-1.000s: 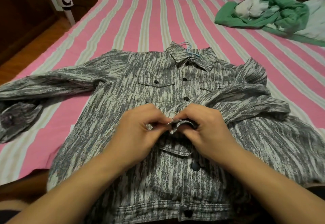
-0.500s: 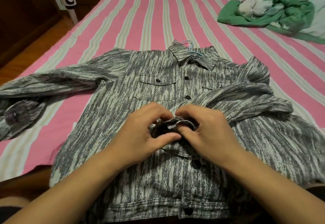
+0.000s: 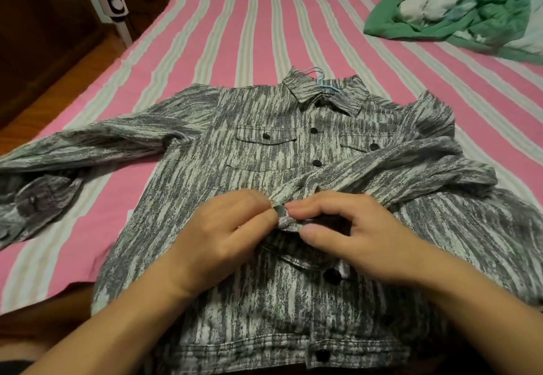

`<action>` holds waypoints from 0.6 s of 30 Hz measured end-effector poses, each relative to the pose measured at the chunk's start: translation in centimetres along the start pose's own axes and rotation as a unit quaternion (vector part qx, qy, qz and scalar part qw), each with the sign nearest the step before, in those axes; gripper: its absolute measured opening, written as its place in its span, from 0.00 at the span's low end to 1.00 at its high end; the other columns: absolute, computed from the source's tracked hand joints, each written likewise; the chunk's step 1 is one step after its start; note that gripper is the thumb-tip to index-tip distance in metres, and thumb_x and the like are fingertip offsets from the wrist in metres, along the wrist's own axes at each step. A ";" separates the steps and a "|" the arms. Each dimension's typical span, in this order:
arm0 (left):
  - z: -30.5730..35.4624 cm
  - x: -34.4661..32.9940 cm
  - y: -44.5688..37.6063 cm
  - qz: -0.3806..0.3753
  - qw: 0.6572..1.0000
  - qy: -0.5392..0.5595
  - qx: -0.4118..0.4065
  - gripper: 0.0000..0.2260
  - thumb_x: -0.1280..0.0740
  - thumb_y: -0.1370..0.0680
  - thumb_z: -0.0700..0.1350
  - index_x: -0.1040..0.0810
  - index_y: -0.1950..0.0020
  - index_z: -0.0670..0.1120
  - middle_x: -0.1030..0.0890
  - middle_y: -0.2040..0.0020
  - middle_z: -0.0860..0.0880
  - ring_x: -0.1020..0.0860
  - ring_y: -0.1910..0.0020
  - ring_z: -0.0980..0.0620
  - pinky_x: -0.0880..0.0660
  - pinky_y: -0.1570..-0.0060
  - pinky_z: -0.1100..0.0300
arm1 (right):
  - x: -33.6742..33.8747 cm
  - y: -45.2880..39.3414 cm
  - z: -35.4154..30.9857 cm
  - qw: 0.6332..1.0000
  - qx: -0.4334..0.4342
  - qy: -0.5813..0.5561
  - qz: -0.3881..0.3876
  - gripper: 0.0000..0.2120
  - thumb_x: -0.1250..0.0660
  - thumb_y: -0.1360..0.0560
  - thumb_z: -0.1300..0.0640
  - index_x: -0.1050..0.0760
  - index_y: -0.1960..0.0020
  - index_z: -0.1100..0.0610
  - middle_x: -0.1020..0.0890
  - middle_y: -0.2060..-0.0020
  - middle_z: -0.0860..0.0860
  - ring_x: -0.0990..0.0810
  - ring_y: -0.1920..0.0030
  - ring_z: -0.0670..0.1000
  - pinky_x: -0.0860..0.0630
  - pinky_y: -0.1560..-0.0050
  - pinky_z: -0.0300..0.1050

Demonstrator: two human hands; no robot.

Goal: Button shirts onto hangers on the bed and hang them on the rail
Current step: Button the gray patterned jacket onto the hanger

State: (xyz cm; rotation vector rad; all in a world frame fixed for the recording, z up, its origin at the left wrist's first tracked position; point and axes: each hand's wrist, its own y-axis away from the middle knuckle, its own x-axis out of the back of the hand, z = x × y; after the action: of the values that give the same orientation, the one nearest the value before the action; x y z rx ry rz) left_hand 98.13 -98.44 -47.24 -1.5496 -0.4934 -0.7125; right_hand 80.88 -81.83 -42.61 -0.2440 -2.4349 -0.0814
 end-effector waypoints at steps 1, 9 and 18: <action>0.0 0.1 0.1 0.008 1.000 -0.009 -0.014 0.02 0.30 0.20 0.35 0.20 0.48 0.37 0.16 0.56 0.39 0.17 0.56 0.42 0.20 0.59 0.48 | 0.3 0.0 0.1 1.000 -0.011 0.000 -0.014 0.19 0.37 0.23 0.34 0.19 0.39 0.41 0.19 0.44 0.35 0.21 0.43 0.37 0.23 0.41 0.40; 1.5 0.5 0.0 0.038 0.995 -0.040 -0.089 0.09 0.26 0.24 0.34 0.24 0.53 0.43 0.15 0.58 0.44 0.17 0.54 0.45 0.22 0.52 0.50 | -0.4 -1.0 0.7 0.959 0.157 0.231 0.048 0.17 0.36 0.22 0.42 0.19 0.37 0.43 0.19 0.56 0.38 0.28 0.55 0.48 0.28 0.55 0.45; 1.5 0.0 0.4 0.024 0.997 -0.036 -0.069 0.11 0.28 0.24 0.31 0.29 0.56 0.41 0.22 0.67 0.44 0.24 0.66 0.45 0.27 0.66 0.52 | -3.0 -1.2 2.4 0.933 0.238 0.242 0.117 0.11 0.35 0.17 0.56 0.17 0.45 0.61 0.18 0.56 0.52 0.23 0.57 0.51 0.22 0.59 0.46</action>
State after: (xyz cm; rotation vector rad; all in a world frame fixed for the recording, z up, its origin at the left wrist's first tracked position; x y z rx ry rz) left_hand 98.58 -96.98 -47.54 -1.7150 -0.4674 -0.6672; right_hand 81.40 -83.15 -46.33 -0.2541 -1.8480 0.4950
